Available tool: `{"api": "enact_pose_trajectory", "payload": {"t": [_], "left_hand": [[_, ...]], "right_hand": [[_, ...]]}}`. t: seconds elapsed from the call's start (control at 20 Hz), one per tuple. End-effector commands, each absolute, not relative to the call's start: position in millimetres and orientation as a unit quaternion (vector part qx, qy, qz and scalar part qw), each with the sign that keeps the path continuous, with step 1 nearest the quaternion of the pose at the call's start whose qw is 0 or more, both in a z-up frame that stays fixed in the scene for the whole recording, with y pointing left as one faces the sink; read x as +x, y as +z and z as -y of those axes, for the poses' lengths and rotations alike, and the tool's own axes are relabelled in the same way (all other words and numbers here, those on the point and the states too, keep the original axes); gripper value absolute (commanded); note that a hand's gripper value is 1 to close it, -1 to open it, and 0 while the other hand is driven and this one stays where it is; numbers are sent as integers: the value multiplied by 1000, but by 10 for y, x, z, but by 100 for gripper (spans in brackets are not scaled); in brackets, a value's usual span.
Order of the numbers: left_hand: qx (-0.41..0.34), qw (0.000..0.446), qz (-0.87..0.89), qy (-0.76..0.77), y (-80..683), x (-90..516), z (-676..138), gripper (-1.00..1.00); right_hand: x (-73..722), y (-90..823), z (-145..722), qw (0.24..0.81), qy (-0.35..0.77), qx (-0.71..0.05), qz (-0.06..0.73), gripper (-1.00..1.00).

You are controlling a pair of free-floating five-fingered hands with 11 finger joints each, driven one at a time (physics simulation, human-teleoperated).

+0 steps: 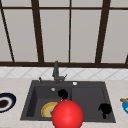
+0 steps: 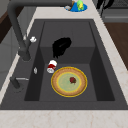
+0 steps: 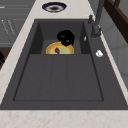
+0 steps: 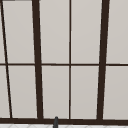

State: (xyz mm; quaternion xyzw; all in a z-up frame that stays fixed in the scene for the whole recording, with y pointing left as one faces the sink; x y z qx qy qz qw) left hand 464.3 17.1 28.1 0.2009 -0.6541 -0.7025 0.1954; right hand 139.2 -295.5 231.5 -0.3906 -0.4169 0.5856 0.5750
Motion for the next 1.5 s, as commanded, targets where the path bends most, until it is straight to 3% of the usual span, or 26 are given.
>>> {"api": "enact_pose_trajectory", "payload": {"t": [0.0, 0.15, 0.2, 0.8, 1.25, 1.45], "left_hand": [[204, 213, 659, -692, 491, 4587, -274, 100], [201, 209, 659, -694, 517, 4644, -251, 100], [197, 208, 659, -696, 499, 4635, -266, -100], [86, 259, 641, -718, 369, 4395, -332, -100], [64, 187, 663, -722, -125, 4377, -386, -100], [67, 225, 669, -705, -400, 4401, -564, -100]], "right_hand": [[1392, 2315, 2955, 575, 586, -391, 417, 0], [1392, 2315, 2955, 575, 586, -391, 417, 0], [1392, 2315, 2955, 575, 586, -391, 417, 0], [1392, 2315, 2955, 575, 586, -391, 417, 0], [1392, 2315, 2955, 575, 586, -391, 417, 0], [1392, 2315, 2955, 575, 586, -391, 417, 0]]}}
